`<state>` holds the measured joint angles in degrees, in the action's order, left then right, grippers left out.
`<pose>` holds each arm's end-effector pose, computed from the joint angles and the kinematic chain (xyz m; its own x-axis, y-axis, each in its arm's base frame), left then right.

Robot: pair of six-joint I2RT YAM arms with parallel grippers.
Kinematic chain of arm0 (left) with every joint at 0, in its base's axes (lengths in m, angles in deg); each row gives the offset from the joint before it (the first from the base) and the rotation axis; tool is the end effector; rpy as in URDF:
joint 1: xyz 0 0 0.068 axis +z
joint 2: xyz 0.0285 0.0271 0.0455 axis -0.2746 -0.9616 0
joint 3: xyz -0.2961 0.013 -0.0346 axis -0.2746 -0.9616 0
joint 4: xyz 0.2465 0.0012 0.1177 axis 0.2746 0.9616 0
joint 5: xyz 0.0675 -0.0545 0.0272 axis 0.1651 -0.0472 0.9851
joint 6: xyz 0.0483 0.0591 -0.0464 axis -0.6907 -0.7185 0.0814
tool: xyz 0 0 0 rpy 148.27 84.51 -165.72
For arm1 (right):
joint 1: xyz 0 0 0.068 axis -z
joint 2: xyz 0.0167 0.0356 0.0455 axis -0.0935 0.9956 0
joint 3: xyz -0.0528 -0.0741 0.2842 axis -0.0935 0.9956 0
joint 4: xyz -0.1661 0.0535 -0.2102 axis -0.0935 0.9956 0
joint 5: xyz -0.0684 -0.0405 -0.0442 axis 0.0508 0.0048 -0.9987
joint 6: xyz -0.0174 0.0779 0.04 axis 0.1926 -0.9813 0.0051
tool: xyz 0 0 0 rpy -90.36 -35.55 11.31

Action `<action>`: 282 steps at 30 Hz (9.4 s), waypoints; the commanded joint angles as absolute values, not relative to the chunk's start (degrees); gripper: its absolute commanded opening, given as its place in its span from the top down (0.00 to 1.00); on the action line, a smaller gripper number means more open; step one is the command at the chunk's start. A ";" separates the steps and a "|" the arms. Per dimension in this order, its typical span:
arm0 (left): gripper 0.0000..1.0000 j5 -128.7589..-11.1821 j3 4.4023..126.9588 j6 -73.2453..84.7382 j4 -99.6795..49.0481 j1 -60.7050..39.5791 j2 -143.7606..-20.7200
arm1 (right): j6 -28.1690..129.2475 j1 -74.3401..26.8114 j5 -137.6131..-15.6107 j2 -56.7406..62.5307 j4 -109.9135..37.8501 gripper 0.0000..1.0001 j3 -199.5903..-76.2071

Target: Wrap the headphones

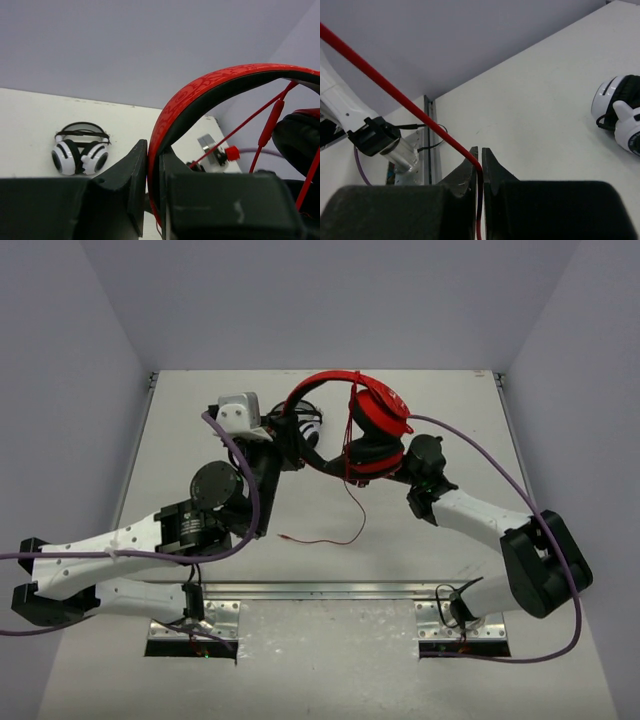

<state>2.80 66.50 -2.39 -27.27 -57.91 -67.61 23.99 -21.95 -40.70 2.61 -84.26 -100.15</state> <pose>0.1306 -0.1923 0.5103 0.0675 -0.3258 -0.9430 0.1767 0.9341 -0.3101 0.2718 0.2020 0.2796 -0.4574 0.2124 -0.8635 -0.8276 0.2538 0.5008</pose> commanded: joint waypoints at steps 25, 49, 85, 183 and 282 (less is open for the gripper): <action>1.00 -3.87 84.49 22.28 -5.89 -24.32 -84.35 | 30.62 -41.91 -49.09 -8.66 -77.70 0.99 -90.29; 1.00 -5.02 59.80 35.47 -6.51 -16.85 -87.08 | 52.07 -48.60 -52.25 -12.18 -24.78 0.98 -118.14; 1.00 -21.45 22.88 2.08 -43.86 -32.67 -71.45 | 85.55 -48.17 -102.09 -9.54 -16.22 0.99 -135.04; 1.00 7.71 52.85 35.83 -7.84 -35.30 -60.44 | 53.21 -58.70 -77.82 -9.63 -58.56 0.99 -99.87; 1.00 -44.66 26.91 10.95 -18.21 -36.80 -61.42 | 89.00 -44.22 -68.86 2.59 2.05 0.99 -127.32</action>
<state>-44.17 22.66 9.02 -16.78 -36.01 -63.87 91.35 -46.03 -69.20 3.64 6.55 -128.33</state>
